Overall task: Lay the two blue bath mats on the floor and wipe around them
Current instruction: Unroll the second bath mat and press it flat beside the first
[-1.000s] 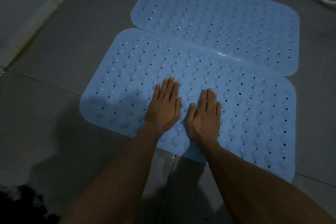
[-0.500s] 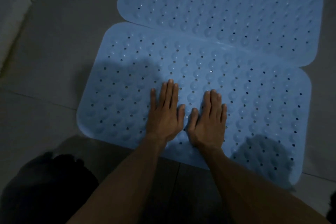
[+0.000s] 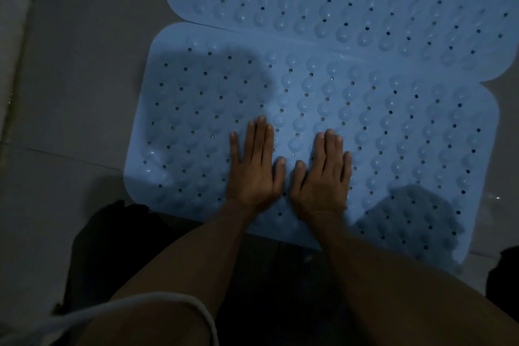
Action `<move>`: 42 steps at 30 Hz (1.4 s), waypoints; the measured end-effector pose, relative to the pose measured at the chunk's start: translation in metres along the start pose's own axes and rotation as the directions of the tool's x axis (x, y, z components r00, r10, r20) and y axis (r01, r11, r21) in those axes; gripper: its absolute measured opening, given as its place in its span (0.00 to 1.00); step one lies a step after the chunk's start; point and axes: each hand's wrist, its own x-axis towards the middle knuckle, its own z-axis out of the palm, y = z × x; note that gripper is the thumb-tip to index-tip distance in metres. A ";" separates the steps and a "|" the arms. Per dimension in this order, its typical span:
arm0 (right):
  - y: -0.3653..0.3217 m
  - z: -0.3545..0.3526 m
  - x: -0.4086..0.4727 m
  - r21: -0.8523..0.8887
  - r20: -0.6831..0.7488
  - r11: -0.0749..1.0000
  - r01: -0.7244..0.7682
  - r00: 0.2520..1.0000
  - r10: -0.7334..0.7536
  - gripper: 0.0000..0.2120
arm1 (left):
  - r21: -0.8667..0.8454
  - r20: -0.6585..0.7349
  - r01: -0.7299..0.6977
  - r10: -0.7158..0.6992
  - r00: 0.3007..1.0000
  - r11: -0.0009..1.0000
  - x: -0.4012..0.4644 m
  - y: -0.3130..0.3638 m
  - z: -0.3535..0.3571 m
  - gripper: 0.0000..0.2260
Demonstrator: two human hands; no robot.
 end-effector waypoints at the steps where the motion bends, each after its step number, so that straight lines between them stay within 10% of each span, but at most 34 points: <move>1: 0.000 0.001 -0.001 -0.002 -0.022 1.000 0.005 1.000 -0.005 0.31 | -0.002 0.018 0.011 -0.011 1.000 1.000 0.000 0.001 0.000 0.30; 29: 0.009 -0.002 0.001 0.132 0.015 0.989 0.064 0.998 -0.067 0.29 | 0.054 -0.050 0.000 0.003 0.999 0.999 0.001 0.002 0.002 0.29; 34: 0.007 -0.013 0.007 0.102 0.217 0.994 0.037 0.974 -0.059 0.30 | 0.062 -0.031 0.003 -0.001 1.000 0.998 -0.001 0.004 -0.004 0.29; 36: 0.007 -0.025 0.012 0.101 0.390 0.994 0.036 0.918 -0.073 0.34 | 0.061 0.036 0.025 -0.028 0.999 0.998 -0.004 0.007 -0.006 0.28; 42: 0.015 -0.111 0.095 0.117 0.890 0.991 -0.063 0.449 -0.076 0.40 | 0.139 0.500 0.043 -0.108 0.859 0.989 0.015 0.019 -0.098 0.29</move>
